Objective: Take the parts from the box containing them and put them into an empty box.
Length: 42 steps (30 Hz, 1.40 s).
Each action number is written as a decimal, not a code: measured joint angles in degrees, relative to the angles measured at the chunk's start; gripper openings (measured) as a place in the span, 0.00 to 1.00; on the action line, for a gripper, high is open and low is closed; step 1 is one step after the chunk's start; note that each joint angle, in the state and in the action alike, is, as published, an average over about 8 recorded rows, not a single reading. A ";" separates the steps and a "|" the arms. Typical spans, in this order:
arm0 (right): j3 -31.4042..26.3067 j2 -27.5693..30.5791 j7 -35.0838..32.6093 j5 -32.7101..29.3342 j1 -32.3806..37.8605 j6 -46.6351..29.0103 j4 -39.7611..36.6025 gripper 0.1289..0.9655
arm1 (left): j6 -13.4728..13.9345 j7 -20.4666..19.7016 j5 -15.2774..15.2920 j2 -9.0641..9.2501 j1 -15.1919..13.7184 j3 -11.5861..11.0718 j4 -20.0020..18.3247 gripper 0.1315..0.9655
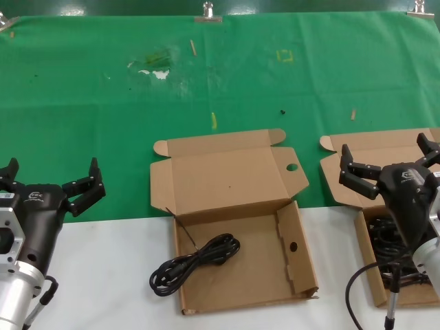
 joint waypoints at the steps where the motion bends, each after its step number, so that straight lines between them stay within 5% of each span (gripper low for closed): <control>1: 0.00 0.00 0.00 0.00 0.00 0.00 0.00 1.00 | 0.00 0.00 0.00 0.00 0.00 0.00 0.00 1.00; 42: 0.00 0.00 0.00 0.00 0.00 0.00 0.00 1.00 | 0.00 0.00 0.00 0.00 0.00 0.00 0.00 1.00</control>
